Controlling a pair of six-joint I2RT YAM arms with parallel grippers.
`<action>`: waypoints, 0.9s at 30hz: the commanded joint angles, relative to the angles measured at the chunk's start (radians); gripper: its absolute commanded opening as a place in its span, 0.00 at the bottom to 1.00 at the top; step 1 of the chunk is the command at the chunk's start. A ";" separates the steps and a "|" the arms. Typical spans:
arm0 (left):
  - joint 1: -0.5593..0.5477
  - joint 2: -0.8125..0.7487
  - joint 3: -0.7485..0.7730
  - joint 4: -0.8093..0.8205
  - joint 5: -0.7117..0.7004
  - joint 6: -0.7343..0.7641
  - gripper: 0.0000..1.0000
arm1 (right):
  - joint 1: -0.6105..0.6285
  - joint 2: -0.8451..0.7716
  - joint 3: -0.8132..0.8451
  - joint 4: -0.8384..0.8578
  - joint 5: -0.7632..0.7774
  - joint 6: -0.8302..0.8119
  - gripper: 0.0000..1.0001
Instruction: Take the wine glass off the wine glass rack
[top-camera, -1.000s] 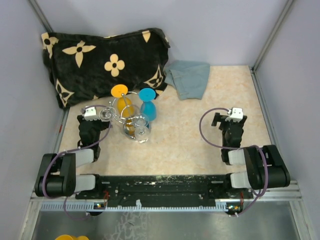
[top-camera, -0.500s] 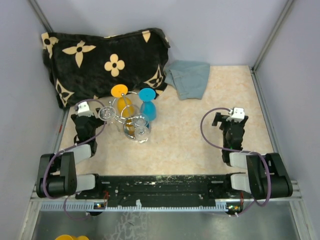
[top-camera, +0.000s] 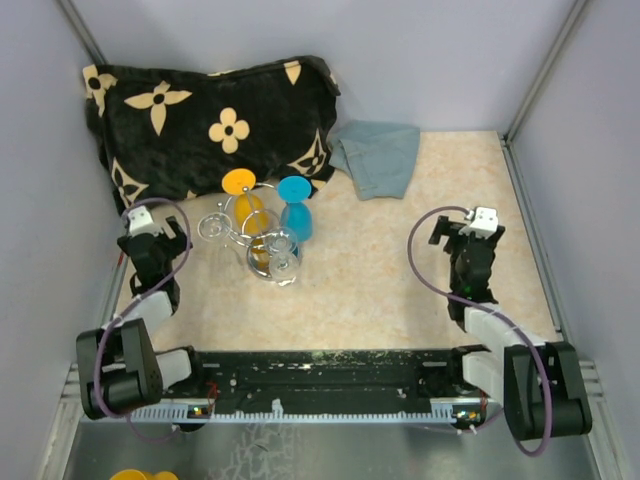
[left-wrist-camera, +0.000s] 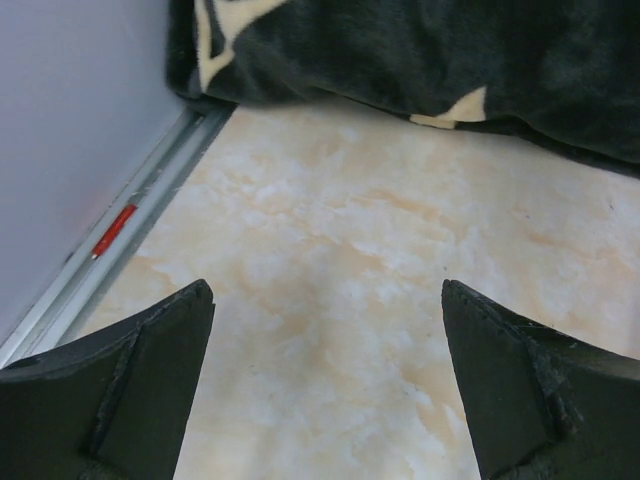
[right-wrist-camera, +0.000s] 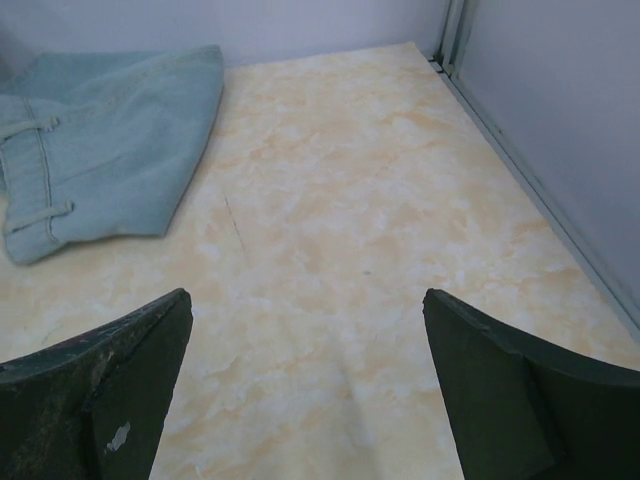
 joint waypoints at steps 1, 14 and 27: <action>0.070 -0.091 0.068 -0.175 0.085 -0.041 1.00 | -0.009 -0.081 0.128 -0.190 0.028 0.071 0.98; 0.128 -0.419 0.382 -0.850 0.494 -0.038 0.98 | -0.008 -0.098 0.478 -0.798 -0.325 0.303 0.93; 0.128 -0.434 0.436 -1.104 0.706 -0.191 0.97 | -0.008 -0.034 0.608 -0.903 -0.511 0.387 0.91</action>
